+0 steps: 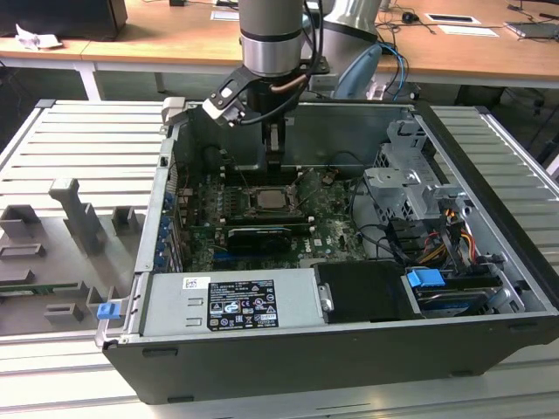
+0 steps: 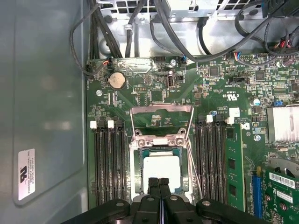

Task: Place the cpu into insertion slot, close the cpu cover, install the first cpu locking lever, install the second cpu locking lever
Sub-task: 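Close the cpu cover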

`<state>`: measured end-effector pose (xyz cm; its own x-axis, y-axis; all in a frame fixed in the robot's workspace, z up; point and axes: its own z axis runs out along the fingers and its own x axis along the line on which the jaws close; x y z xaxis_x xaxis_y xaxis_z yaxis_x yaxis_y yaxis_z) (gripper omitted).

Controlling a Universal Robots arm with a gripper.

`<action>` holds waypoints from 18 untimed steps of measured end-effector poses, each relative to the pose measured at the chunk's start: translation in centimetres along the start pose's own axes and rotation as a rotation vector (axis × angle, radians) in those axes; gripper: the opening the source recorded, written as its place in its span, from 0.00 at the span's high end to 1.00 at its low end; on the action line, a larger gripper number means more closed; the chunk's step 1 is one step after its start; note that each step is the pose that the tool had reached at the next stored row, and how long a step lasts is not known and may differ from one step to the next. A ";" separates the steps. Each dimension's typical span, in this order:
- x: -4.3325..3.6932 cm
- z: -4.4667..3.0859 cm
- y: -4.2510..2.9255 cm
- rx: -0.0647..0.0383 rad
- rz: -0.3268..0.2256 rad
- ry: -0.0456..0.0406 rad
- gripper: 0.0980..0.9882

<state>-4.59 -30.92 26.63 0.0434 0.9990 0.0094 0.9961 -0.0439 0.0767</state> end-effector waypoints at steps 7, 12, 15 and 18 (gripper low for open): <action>0.14 -0.20 0.26 0.000 0.000 -0.0005 0.99; 0.26 -1.06 0.32 0.000 0.000 -0.0010 0.99; 0.30 -1.23 0.46 0.000 0.000 -0.0009 0.99; 0.34 -1.27 0.58 0.000 0.000 -0.0011 0.99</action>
<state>-4.10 -30.61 27.94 0.0436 0.9990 0.0083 0.9961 -0.0441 0.0766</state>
